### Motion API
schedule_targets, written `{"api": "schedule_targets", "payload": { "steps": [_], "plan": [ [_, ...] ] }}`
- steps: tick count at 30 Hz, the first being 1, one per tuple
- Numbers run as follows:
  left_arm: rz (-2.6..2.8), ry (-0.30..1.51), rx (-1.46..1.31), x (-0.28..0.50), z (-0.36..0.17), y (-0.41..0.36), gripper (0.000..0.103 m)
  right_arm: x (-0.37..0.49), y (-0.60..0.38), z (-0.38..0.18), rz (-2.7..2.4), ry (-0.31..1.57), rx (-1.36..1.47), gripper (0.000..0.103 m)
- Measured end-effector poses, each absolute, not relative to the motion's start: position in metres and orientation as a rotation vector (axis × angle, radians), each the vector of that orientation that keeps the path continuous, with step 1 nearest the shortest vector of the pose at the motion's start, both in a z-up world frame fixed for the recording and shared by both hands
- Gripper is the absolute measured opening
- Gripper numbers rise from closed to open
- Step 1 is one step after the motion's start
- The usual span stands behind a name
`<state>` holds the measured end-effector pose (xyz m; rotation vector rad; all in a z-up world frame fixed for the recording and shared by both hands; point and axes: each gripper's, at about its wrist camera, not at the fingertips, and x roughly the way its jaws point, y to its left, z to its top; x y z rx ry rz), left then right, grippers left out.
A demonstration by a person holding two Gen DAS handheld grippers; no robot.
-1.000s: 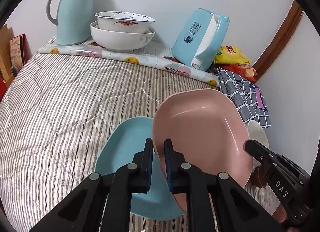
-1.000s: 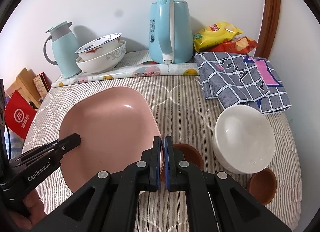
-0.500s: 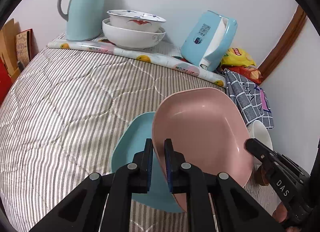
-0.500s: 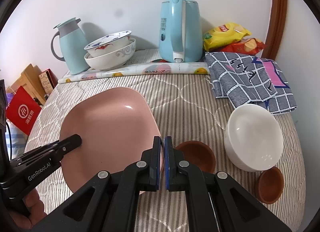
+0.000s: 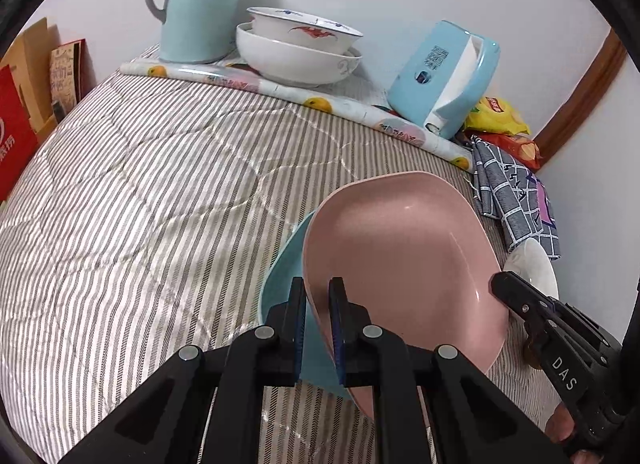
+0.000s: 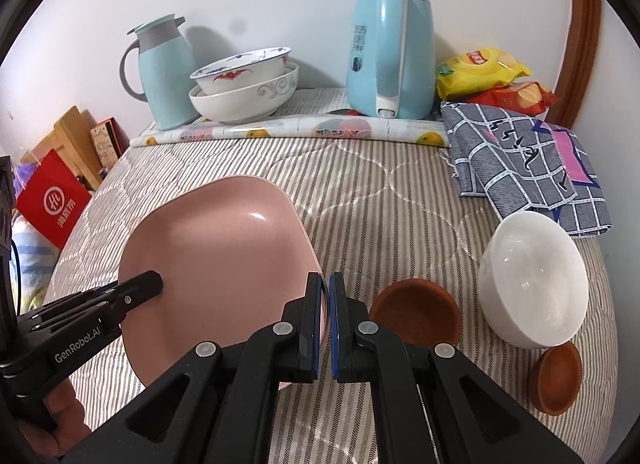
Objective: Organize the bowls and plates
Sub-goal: 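Carry the pink plate over the light-blue and green plate stack, then lower the pink plate onto the light-blue plate and open both tools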
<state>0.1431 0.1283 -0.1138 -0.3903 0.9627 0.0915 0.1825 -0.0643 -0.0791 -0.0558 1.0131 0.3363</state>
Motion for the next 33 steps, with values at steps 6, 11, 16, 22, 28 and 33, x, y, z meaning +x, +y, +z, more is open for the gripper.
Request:
{"api": "schedule_targets", "payload": {
  "steps": [6,11,16,22,28,33],
  "plan": [
    [0.104,0.977,-0.402,0.139,-0.123,0.130,0.012,0.182,-0.061,-0.086,0.360,1.024,-0.070,0.004],
    [0.110,0.990,-0.407,0.139,-0.128,0.131,0.012,0.182,-0.059,-0.092,0.373,1.036,-0.083,0.004],
    [0.111,0.999,-0.419,0.139,-0.132,0.136,0.012,0.185,-0.056,-0.096,0.381,1.046,-0.093,0.004],
    [0.110,1.001,-0.427,0.138,-0.132,0.141,0.014,0.188,-0.048,-0.099,0.387,1.057,-0.124,0.004],
    [0.074,0.997,-0.446,0.135,-0.129,0.145,0.017,0.191,-0.045,-0.102,0.388,1.071,-0.126,0.005],
    [0.077,0.985,-0.447,0.131,-0.127,0.148,0.023,0.192,-0.046,-0.099,0.368,1.071,-0.117,0.009]
  ]
}}
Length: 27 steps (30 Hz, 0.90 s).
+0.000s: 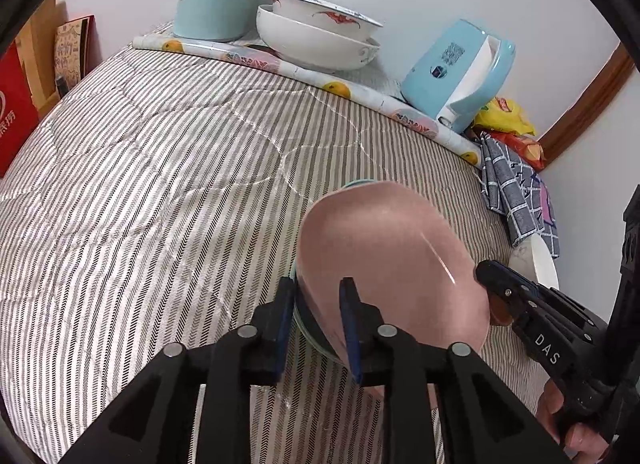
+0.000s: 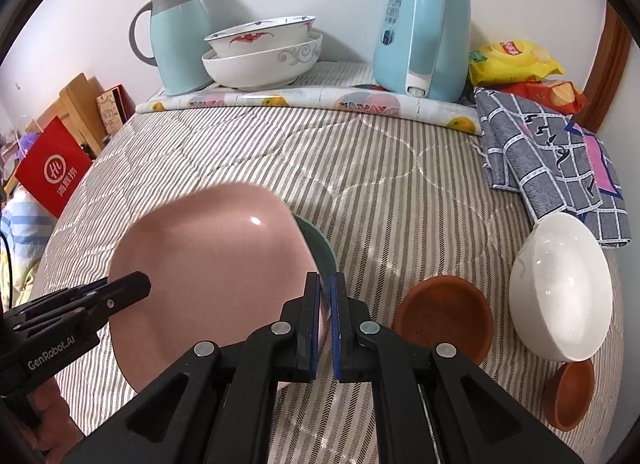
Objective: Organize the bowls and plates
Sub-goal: 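Lower the pink plate onto the light-blue plate and open both tools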
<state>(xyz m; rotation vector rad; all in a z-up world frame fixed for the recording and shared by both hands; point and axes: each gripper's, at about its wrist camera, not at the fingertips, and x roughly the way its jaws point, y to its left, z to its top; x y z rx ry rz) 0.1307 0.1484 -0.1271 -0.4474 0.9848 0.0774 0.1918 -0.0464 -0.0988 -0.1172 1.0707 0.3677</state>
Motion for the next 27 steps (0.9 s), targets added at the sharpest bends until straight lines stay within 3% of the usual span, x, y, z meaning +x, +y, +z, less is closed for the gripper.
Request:
{"api": "schedule_targets", "payload": {
  "steps": [2,3,13,16,19,22,27],
  "plan": [
    [0.074,0.980,-0.456,0.130,-0.127,0.151,0.023,0.191,-0.049,-0.096,0.364,1.073,-0.097,0.025],
    [0.077,0.982,-0.455,0.130,-0.126,0.151,0.023,0.189,-0.050,-0.094,0.362,1.071,-0.088,0.027],
    [0.071,0.994,-0.462,0.126,-0.129,0.150,0.023,0.164,-0.054,-0.097,0.383,1.123,-0.054,0.028],
    [0.062,0.998,-0.463,0.125,-0.129,0.148,0.023,0.163,-0.051,-0.102,0.372,1.125,-0.061,0.015],
    [0.055,0.996,-0.459,0.121,-0.129,0.147,0.023,0.167,-0.048,-0.102,0.350,1.100,-0.083,0.009],
    [0.043,0.997,-0.457,0.121,-0.129,0.149,0.032,0.174,-0.046,-0.104,0.336,1.092,-0.090,0.007],
    [0.041,0.978,-0.459,0.120,-0.125,0.155,0.033,0.186,-0.045,-0.106,0.315,1.092,-0.079,0.008]
  ]
}}
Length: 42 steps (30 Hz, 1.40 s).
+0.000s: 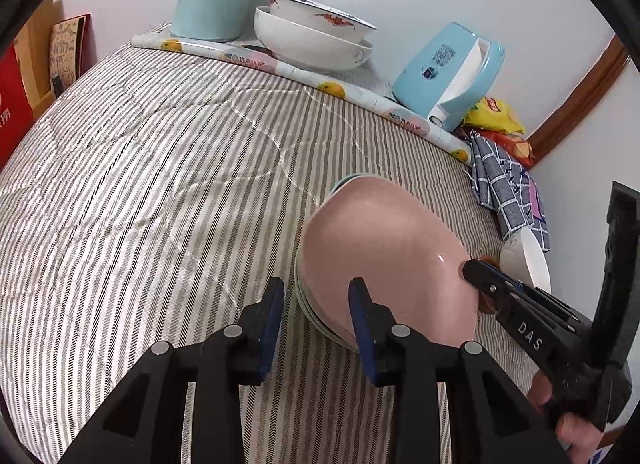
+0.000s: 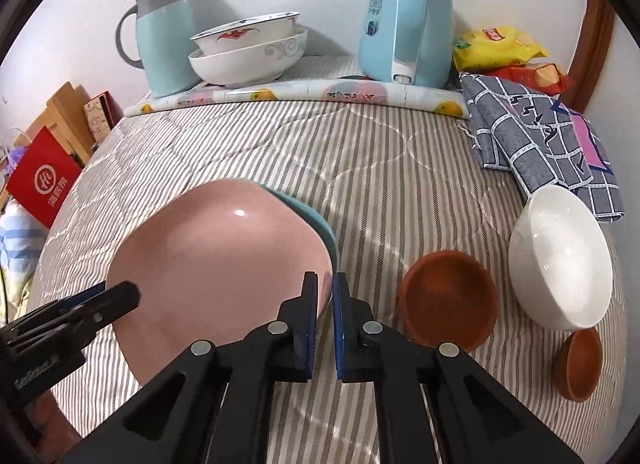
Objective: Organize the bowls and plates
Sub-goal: 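Lower the pink plate onto the light-blue plate and open both tools, then move both tools toward the two terracotta-brown bowls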
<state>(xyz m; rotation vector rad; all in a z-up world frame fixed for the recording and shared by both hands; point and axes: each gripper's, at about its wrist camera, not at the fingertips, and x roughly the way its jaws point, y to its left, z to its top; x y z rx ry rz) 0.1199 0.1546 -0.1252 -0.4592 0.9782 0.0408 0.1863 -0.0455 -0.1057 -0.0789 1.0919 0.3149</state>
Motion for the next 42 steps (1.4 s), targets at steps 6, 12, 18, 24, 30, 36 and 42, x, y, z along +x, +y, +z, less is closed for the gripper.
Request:
{"api": "schedule_targets", "payload": {
  "steps": [6,12,18,24,30,36,42],
  "plan": [
    [0.044,0.974,-0.455,0.124,-0.122,0.155,0.041,0.185,-0.051,-0.090,0.315,1.040,-0.065,0.027],
    [0.030,0.974,-0.420,0.126,-0.117,0.134,0.043,0.177,-0.069,-0.078,0.311,1.019,-0.055,0.028],
    [0.020,0.965,-0.381,0.125,-0.110,0.111,0.046,0.163,-0.110,-0.062,0.279,0.983,-0.023,0.030],
    [0.000,0.952,-0.343,0.124,-0.101,0.083,0.046,0.150,-0.165,-0.055,0.213,0.961,0.016,0.034],
    [-0.049,0.944,-0.308,0.128,-0.095,0.044,0.046,0.142,-0.223,-0.054,0.129,0.947,0.085,0.039],
    [-0.086,0.930,-0.281,0.131,-0.091,0.010,0.046,0.131,-0.268,-0.059,0.033,0.946,0.087,0.044],
    [-0.103,0.944,-0.282,0.139,-0.099,-0.015,0.046,0.126,-0.298,-0.080,-0.010,0.997,0.104,0.044]
  ]
}}
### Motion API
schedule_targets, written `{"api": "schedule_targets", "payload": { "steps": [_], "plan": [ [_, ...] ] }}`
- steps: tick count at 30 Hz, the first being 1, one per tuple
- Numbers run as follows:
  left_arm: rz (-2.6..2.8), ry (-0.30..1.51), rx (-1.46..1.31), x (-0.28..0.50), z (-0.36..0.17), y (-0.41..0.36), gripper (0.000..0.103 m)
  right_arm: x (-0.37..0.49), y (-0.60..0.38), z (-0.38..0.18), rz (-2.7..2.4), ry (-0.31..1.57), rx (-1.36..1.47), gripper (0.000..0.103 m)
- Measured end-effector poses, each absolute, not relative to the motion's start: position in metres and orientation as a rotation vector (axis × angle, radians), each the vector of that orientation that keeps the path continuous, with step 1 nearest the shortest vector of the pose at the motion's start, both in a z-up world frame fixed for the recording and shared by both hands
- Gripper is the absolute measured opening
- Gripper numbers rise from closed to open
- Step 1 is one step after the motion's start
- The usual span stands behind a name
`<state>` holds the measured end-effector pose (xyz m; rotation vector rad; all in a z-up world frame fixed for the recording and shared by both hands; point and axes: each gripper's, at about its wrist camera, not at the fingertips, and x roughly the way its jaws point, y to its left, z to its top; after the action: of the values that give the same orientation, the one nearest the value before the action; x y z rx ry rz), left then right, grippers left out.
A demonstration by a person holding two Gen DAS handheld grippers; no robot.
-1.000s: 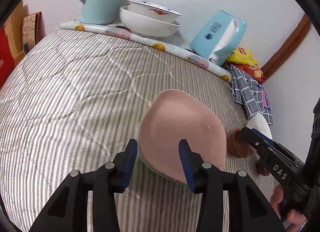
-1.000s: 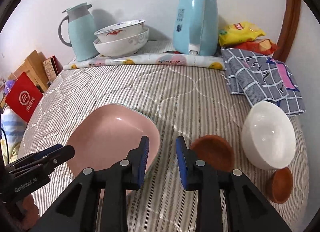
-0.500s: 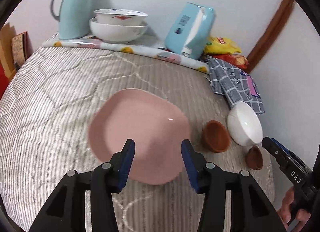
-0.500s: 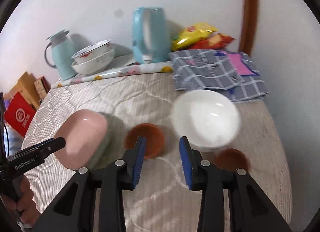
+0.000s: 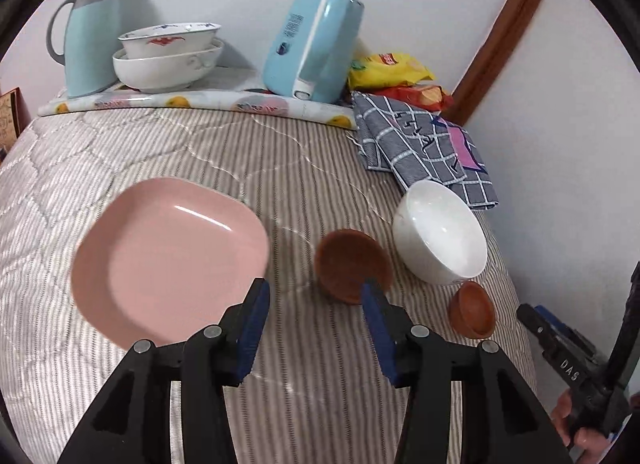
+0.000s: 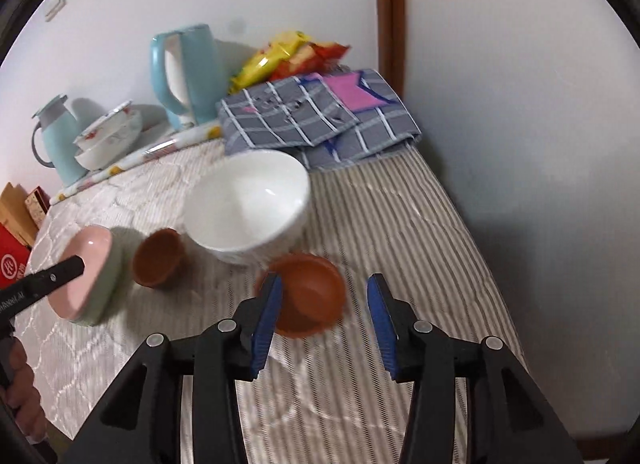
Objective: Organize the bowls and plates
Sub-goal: 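Move both tools toward the two terracotta-brown bowls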
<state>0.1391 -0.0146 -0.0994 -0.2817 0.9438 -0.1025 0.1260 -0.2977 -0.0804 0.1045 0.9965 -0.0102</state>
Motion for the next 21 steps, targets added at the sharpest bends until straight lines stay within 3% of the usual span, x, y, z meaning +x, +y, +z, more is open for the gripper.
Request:
{"api": "schedule_targets", "payload": {
  "steps": [21],
  "plan": [
    [-0.005,1.001,-0.299,0.176,-0.139,-0.045,0.045,0.144,-0.307,-0.125,0.074,1.060,0.150,0.044]
  ]
}}
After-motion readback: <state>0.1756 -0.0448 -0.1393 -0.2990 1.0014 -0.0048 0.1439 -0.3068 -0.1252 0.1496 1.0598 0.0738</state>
